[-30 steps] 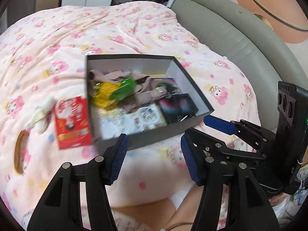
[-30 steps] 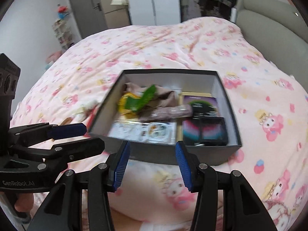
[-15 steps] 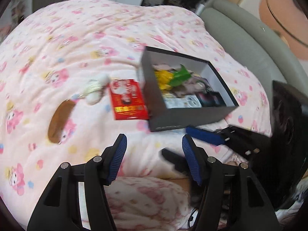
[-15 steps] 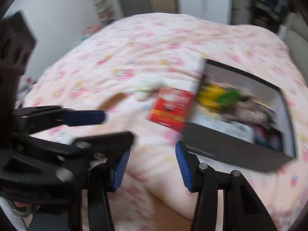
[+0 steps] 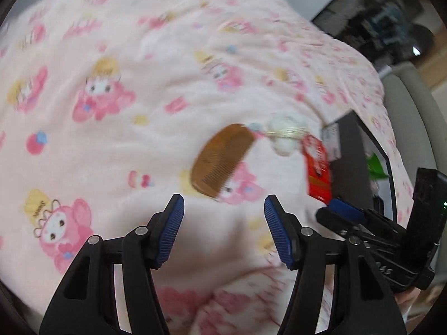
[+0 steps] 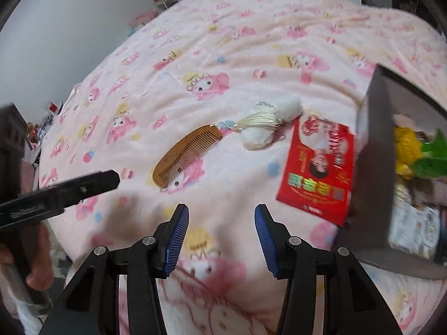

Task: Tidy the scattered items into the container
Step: 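Move the left gripper to the wooden comb on the bedspread, then grasp the wooden comb with the left gripper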

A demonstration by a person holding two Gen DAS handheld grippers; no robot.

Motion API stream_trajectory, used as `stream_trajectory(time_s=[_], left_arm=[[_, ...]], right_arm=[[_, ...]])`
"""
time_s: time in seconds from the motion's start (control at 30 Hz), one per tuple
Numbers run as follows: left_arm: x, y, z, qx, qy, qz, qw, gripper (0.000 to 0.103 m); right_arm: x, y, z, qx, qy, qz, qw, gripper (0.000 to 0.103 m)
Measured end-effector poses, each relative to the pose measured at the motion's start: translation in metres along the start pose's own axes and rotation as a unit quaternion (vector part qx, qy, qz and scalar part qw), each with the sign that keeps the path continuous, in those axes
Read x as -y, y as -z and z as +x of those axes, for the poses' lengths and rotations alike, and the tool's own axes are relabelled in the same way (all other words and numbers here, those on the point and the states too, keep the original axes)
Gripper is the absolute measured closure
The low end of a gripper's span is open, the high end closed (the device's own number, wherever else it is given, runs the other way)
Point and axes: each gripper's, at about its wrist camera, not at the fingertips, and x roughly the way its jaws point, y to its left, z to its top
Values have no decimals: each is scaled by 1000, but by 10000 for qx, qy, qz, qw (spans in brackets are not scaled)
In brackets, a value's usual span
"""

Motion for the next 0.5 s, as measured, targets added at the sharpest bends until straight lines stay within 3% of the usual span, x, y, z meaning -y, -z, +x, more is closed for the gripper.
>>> stream_trajectory(time_s=[0.2, 0.33, 0.37, 0.4, 0.43, 0.5], left_arm=[[-31, -26, 56, -714, 339, -424, 9960, 42], [-40, -19, 69, -860, 501, -624, 9931, 44], [-42, -15, 69, -851, 692, -694, 9915, 45], [-45, -13, 69, -814, 875, -810, 9895, 59], [-48, -11, 70, -767, 1065, -928, 9870, 64], [-47, -11, 76, -768, 934, -830, 9892, 68]], right_arm=[[-1, -36, 46, -446, -461, 165, 9978, 58], [-1, -61, 74, -427, -297, 168, 9985, 58], [1, -67, 79, -436, -212, 189, 9986, 58], [5, -74, 86, -447, -148, 221, 9986, 58], [7, -79, 94, -492, -177, 241, 9983, 58], [10, -88, 110, -645, -290, 234, 9972, 58]])
